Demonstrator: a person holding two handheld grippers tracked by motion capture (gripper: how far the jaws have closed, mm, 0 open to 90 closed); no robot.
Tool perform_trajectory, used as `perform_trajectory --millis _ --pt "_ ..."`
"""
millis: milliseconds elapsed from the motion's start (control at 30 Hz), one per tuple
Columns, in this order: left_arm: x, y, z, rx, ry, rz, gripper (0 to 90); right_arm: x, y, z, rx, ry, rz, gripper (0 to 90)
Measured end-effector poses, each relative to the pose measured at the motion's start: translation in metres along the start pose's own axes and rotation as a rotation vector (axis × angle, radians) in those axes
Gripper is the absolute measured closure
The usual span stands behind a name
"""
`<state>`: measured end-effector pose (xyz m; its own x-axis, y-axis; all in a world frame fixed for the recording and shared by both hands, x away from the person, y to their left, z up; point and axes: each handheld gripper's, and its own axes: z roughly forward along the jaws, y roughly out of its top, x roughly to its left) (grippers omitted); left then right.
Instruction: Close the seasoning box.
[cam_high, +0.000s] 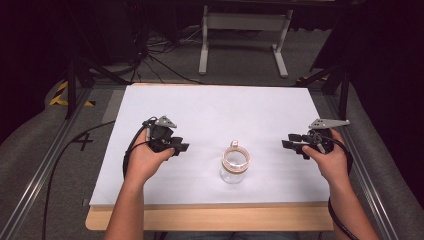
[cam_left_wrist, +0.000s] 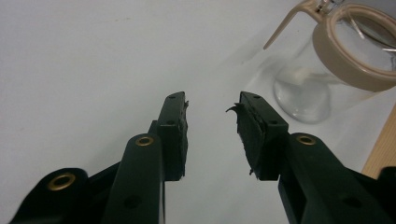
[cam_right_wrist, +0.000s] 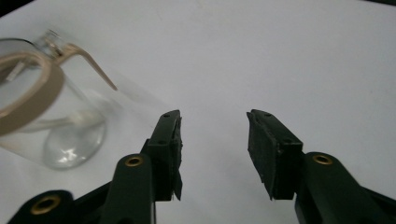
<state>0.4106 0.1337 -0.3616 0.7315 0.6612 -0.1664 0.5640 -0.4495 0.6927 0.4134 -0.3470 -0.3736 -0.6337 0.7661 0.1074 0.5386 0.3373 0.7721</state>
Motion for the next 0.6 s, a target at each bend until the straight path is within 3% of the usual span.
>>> perform_trajectory --millis 267,433,600 --pt "0.017 -0.012 0.014 0.004 -0.009 -0.025 56.9 -0.022 -0.021 0.024 0.06 -0.033 -0.03 44.8" --pt "0.03 -0.021 0.026 -0.008 -0.016 0.027 54.5 -0.03 -0.036 0.045 0.08 0.066 -0.117 41.8" --pt "0.037 -0.027 0.035 0.01 -0.016 0.025 53.6 -0.029 -0.04 0.052 0.081 0.071 -0.119 39.5"
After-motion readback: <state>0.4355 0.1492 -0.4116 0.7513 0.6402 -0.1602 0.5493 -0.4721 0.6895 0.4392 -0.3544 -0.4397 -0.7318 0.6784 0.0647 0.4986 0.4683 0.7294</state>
